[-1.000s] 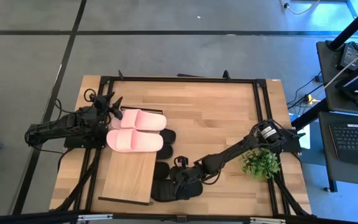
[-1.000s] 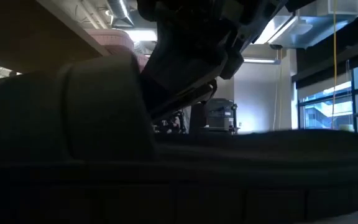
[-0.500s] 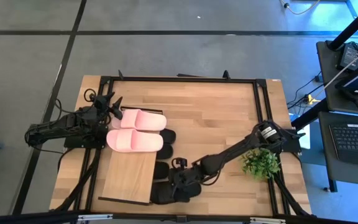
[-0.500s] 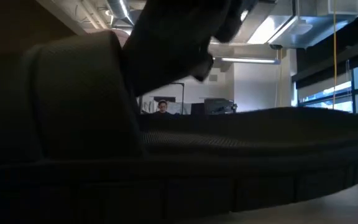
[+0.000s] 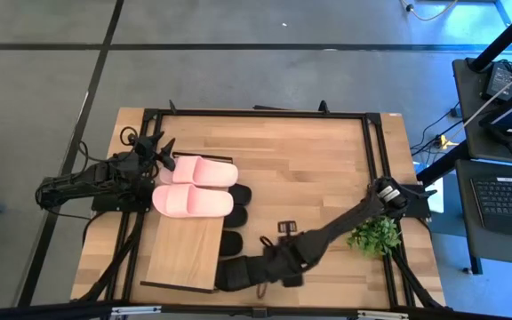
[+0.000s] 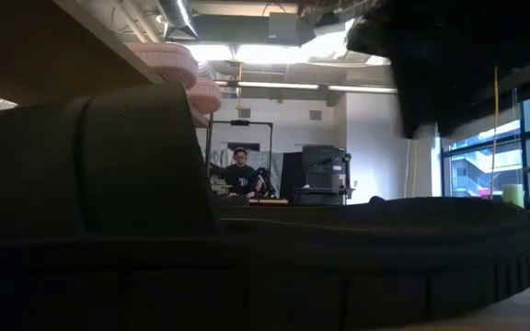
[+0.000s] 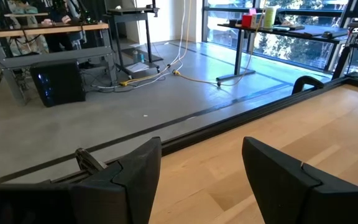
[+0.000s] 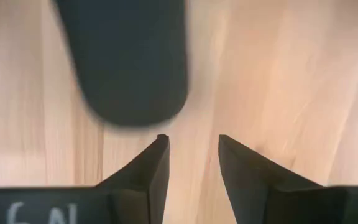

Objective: Pick and place slides into the shelf
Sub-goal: Put the black slipper under the shelf

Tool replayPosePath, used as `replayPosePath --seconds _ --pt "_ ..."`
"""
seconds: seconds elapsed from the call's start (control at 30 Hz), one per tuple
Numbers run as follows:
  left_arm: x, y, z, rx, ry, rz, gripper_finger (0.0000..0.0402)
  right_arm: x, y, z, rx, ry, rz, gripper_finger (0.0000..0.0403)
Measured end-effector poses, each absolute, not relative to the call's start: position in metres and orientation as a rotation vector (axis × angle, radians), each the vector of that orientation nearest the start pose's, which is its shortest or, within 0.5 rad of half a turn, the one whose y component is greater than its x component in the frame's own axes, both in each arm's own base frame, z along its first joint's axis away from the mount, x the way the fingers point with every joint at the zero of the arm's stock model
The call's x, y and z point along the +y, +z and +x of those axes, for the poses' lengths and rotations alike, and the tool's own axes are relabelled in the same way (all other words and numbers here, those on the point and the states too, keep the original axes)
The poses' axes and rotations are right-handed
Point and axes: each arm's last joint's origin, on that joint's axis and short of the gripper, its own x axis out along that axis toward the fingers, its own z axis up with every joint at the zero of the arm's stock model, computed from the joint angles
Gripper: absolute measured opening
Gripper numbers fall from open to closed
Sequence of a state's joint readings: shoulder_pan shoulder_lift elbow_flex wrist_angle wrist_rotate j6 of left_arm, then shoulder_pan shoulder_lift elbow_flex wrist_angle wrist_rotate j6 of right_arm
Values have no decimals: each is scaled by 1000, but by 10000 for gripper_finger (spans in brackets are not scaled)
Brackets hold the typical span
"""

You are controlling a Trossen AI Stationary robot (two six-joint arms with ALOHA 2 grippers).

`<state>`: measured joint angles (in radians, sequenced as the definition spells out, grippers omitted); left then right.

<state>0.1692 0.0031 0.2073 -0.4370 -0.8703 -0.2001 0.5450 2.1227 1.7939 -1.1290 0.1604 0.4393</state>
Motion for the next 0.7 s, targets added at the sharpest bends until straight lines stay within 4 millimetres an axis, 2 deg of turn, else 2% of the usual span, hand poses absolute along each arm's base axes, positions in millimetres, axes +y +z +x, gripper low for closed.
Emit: replayPosePath --seconds 0.13,0.23,0.37,0.5,0.7 --pt "33 193 63 124 1052 -97 217 228 196 343 1485 123 -238 139" --pt "33 193 63 124 1052 -97 217 236 187 336 1487 177 -252 139" --pt "33 193 63 124 1053 -97 217 241 177 341 1411 195 -203 139" --pt "33 193 63 124 1053 -98 217 234 170 348 1384 163 -141 139" --pt "33 193 63 124 1052 -98 217 228 170 355 1357 143 -98 139"
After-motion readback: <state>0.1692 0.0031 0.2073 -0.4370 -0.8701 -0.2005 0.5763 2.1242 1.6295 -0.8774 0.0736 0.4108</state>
